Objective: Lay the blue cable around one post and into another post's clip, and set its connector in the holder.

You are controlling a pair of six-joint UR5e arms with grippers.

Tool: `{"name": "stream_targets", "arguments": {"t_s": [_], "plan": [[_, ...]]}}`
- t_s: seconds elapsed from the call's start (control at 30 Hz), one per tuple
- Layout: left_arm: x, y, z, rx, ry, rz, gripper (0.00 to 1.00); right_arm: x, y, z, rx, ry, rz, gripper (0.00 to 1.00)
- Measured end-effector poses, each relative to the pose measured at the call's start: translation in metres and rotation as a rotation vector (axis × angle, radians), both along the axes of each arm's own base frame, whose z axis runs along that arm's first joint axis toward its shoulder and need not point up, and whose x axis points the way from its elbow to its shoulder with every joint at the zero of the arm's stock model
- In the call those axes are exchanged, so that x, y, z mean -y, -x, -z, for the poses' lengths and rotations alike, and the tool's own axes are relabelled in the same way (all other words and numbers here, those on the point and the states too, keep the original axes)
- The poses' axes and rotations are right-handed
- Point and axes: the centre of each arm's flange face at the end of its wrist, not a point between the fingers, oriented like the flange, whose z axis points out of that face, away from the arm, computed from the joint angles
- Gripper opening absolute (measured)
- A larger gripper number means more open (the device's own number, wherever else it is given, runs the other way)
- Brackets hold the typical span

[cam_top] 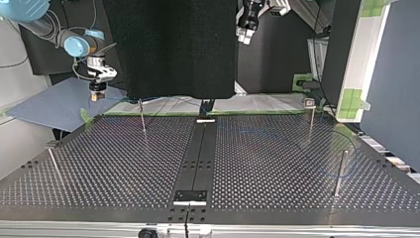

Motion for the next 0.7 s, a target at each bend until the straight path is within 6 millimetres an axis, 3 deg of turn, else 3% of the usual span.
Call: {"name": "stream_targets", "arguments": {"t_s": [0.37,0.7], "plan": [[-0.002,-0.006,-0.002,0.017,0.012,-0.017,0.98,0.002,0.005,-0.001,-0.018,0.003,0.026,0.0],[-0.004,-0.009,-0.001,0.015,0.009,-0.025,0.98,-0.004,0.007,-0.029,-0.089,-0.011,0.061,0.0]]}}
